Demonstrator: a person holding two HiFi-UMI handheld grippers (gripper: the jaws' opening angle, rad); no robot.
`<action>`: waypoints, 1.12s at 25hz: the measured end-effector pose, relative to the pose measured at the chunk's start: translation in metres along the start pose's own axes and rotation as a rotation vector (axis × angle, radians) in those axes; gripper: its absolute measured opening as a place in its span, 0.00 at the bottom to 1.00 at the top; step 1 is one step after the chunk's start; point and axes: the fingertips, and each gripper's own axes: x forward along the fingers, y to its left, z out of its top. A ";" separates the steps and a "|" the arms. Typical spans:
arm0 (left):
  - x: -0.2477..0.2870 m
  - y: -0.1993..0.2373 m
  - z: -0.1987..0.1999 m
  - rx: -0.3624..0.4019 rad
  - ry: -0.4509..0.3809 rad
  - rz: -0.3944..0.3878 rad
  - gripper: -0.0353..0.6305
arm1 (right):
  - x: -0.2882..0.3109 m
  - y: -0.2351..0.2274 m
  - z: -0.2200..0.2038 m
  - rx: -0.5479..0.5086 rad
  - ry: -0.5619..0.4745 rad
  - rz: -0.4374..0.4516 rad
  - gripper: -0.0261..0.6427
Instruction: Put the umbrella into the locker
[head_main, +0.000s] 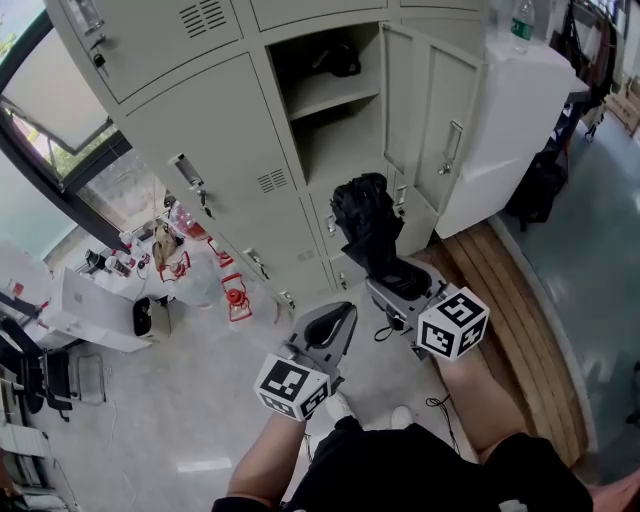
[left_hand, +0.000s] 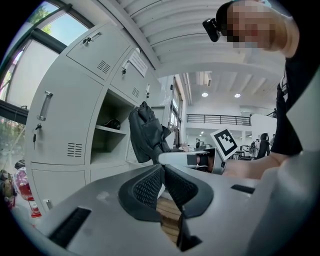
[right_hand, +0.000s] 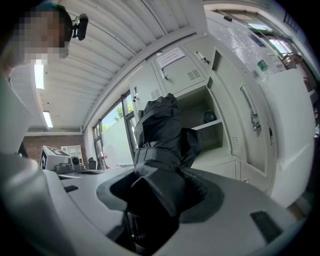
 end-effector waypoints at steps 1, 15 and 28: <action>0.000 0.004 0.000 -0.001 0.000 -0.005 0.09 | 0.005 -0.001 0.000 0.001 0.002 -0.005 0.48; -0.012 0.069 -0.001 0.000 0.019 -0.085 0.09 | 0.071 -0.006 -0.006 0.013 0.019 -0.095 0.48; -0.021 0.116 -0.006 0.009 0.031 -0.130 0.09 | 0.114 -0.031 -0.013 -0.022 0.083 -0.209 0.48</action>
